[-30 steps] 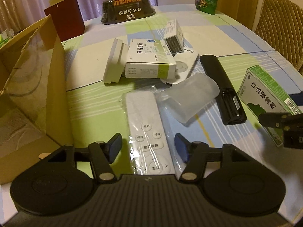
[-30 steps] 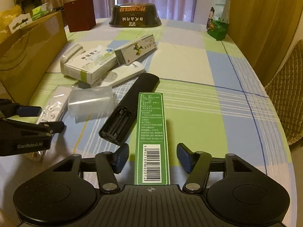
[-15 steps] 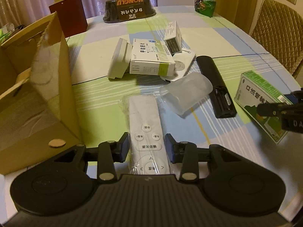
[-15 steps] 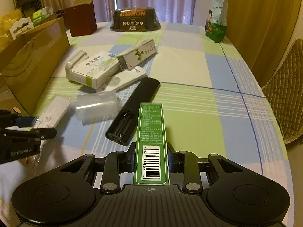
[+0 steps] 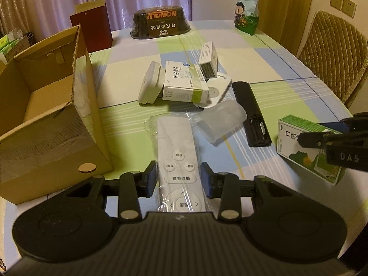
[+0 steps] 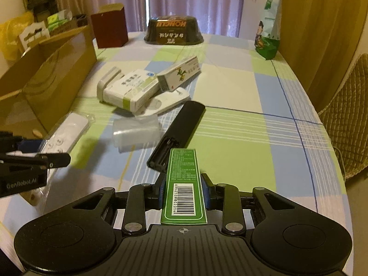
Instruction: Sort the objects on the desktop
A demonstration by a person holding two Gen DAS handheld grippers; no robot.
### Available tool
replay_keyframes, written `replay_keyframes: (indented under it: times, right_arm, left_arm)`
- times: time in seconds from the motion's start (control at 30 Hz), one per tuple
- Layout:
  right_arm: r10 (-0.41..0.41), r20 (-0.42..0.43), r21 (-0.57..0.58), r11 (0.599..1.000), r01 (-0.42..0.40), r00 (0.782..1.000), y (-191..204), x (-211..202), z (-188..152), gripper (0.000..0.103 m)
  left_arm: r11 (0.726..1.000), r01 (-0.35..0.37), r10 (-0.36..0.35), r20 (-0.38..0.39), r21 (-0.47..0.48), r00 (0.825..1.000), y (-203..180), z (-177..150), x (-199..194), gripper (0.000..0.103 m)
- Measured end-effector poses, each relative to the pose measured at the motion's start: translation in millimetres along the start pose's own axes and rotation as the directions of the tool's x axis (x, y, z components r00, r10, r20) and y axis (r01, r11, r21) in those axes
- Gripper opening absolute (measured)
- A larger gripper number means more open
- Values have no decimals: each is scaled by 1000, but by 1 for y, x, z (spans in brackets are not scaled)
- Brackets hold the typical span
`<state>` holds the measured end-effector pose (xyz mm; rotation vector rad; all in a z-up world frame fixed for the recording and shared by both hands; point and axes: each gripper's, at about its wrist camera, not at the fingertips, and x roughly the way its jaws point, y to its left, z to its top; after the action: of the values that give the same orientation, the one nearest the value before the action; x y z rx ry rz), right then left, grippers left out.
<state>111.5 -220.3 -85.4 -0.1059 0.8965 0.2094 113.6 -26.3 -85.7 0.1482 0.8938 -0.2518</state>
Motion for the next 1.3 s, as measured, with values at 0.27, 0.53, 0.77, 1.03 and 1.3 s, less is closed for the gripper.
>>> replay_keyframes:
  times: [0.27, 0.53, 0.77, 1.03, 1.3]
  right_arm:
    - [6, -89, -26, 1000, -8, 996, 5, 22, -22, 30]
    - [10, -89, -9, 1000, -11, 996, 2, 31, -28, 30]
    - [8, -87, 0, 1000, -8, 996, 1, 32, -28, 30]
    - [16, -47, 13, 1000, -15, 999, -1, 18, -18, 29]
    - [21, 13, 1, 1000, -22, 1000, 8, -8, 2, 29]
  left_arm:
    - [1000, -4, 6, -54, 29, 999, -9, -18, 21, 35]
    - [991, -92, 97, -46, 100, 994, -19, -25, 35, 50]
    - [986, -111, 117, -45, 125, 992, -25, -23, 35, 34]
    - [994, -80, 82, -28, 80, 996, -17, -18, 19, 33]
    - [997, -69, 67, 25, 47, 997, -10, 0, -13, 33]
